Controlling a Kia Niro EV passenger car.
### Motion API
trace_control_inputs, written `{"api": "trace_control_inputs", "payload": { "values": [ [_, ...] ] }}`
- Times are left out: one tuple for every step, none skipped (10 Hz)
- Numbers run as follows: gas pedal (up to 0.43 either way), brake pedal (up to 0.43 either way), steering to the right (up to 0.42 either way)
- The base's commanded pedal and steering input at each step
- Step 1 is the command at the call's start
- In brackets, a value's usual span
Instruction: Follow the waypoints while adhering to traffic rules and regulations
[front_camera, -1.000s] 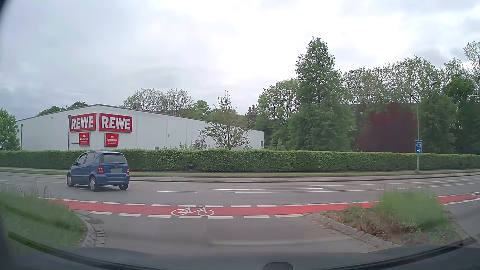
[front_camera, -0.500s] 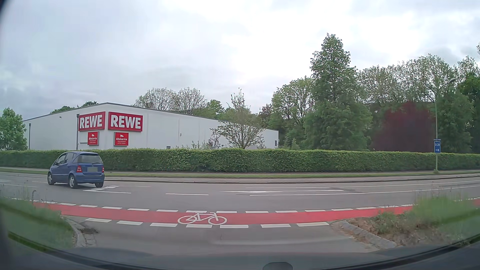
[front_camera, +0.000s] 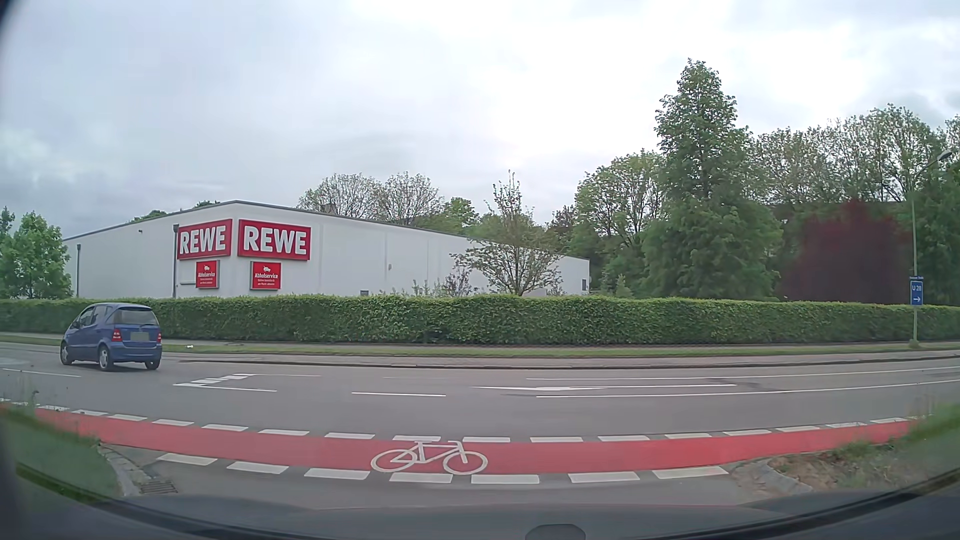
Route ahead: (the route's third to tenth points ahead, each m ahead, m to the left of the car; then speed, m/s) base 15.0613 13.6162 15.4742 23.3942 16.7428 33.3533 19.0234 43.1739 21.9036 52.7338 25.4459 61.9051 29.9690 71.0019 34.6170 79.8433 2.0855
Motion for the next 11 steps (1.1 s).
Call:
{"api": "trace_control_inputs", "payload": {
  "values": [
    [0.067,0.000,-0.207],
    [0.079,0.000,-0.194],
    [0.079,0.000,-0.180],
    [0.079,0.000,-0.168],
    [0.079,0.000,-0.161],
    [0.079,0.000,-0.159],
    [0.079,0.000,-0.159],
    [0.087,0.000,-0.158],
    [0.087,0.000,-0.156],
    [0.087,0.000,-0.155],
    [0.110,0.000,-0.150]
  ]
}}
